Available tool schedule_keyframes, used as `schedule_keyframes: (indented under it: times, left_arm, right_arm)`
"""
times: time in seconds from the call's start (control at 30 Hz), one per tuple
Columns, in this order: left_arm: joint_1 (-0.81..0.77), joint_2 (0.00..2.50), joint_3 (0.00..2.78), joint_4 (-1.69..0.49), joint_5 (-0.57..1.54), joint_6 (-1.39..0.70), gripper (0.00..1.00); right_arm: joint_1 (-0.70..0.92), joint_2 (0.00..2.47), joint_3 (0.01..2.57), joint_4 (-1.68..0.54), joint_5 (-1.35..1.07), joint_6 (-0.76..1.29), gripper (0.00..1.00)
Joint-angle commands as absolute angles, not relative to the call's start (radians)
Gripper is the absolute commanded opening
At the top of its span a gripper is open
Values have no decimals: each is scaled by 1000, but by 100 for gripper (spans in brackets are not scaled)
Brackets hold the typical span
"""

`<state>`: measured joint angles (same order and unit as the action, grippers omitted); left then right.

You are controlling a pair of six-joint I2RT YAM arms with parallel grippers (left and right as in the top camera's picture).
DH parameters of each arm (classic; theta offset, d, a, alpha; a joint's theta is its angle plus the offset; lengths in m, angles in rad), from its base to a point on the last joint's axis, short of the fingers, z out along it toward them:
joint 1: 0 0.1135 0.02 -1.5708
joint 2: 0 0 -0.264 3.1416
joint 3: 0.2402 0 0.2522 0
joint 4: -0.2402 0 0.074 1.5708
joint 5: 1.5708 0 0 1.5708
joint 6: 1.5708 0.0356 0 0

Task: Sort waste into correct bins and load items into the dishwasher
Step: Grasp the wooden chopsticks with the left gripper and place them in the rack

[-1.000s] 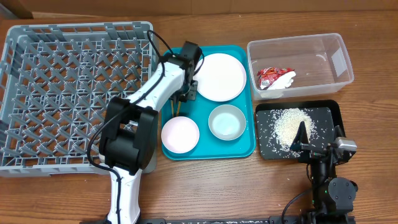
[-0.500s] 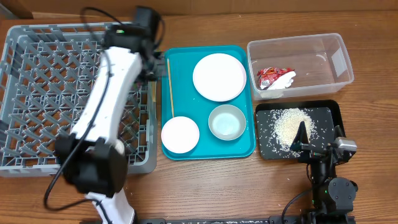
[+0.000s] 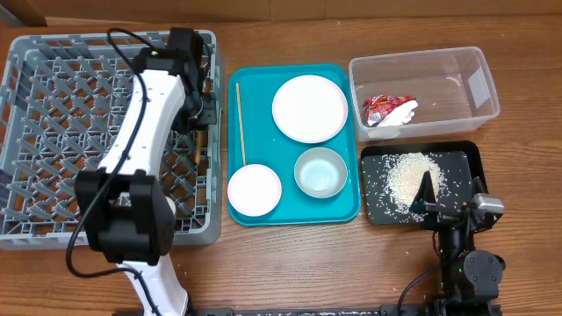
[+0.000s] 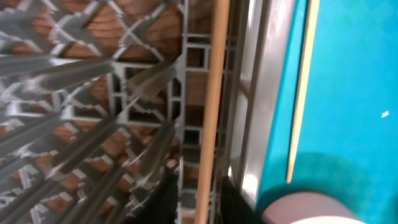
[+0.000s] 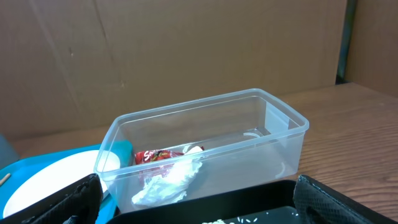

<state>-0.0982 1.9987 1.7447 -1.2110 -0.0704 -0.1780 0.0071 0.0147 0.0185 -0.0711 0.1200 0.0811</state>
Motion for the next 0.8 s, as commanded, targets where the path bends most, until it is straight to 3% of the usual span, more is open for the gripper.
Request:
schedule_keyframes:
  times: [0.0,0.1,0.23,0.4,0.53,0.77]
  left_arm:
    - [-105,1996,1744,-1200,1,-181,42]
    - [-117,1970,1774,-1207,62,-211,52]
    - [-167,1935,1791,-1179,114,-217,53]
    - [-277,1970,1789,-1123,-69,-281,56]
    - [-337,2064,1789,-1087,-194,-403,55]
    - [-329,2240,1789,-1044,-193,-479,48]
  right_arm:
    - [4,3,8,-65,130,78,100]
    - [4,3,8,-65,130,78,100]
    - [4,3,8,-65,130,78,100]
    - [4,3,8,-65,130,78,100]
    - [4,3,8,-65,130,78,100]
    - [4,3,8,-65,130,78,100]
